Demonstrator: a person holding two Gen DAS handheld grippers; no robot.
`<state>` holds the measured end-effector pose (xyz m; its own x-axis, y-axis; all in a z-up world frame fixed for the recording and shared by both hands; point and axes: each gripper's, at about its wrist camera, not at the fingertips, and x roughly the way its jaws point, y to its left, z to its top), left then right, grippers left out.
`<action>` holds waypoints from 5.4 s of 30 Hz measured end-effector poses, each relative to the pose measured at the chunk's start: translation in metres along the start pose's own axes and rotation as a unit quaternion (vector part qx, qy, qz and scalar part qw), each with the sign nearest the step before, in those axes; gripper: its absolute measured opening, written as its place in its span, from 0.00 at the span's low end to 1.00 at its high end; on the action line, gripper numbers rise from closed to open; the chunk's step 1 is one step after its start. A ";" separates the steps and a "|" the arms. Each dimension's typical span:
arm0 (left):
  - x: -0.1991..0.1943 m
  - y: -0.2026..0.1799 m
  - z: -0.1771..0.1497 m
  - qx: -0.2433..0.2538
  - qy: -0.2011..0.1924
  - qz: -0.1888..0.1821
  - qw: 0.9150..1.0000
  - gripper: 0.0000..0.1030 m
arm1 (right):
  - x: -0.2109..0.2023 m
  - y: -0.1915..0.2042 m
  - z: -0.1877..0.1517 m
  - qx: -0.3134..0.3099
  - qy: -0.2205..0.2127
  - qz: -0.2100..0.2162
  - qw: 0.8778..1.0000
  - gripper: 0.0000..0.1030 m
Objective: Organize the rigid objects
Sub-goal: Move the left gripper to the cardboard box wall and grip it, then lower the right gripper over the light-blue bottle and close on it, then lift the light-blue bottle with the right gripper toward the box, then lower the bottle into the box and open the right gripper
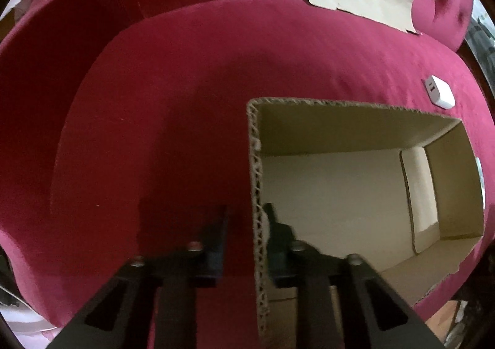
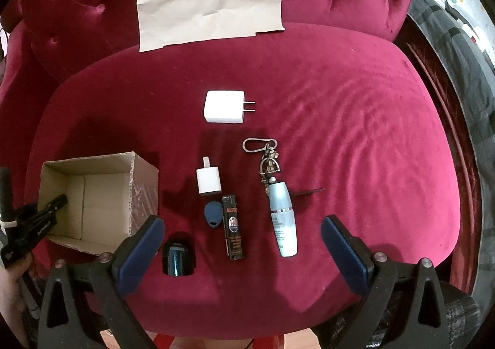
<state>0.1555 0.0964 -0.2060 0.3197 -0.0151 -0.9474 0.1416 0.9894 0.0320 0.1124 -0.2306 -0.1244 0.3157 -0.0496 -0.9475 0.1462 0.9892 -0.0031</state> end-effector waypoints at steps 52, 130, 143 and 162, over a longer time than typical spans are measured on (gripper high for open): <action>0.009 0.007 -0.009 -0.014 -0.014 -0.020 1.000 0.04 | 0.116 -0.036 -0.005 0.016 0.038 -0.036 0.999 0.86; 0.005 0.010 -0.012 -0.030 -0.021 -0.021 0.999 0.03 | 0.000 0.100 -0.003 -0.102 -0.028 0.072 0.992 0.27; 0.005 0.011 -0.011 -0.030 -0.020 -0.022 0.999 0.03 | 0.016 0.155 -0.010 -0.134 -0.015 0.108 0.985 0.27; 0.005 0.011 -0.011 -0.031 -0.020 -0.022 0.999 0.03 | 0.051 0.200 -0.013 -0.132 0.011 0.165 0.977 0.27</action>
<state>0.1483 0.1087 -0.2142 0.3525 -0.0631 -0.9337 0.0987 0.9947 -0.0300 0.1456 -0.0331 -0.1779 0.2851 0.2784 -0.9172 -0.2082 0.9520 0.2243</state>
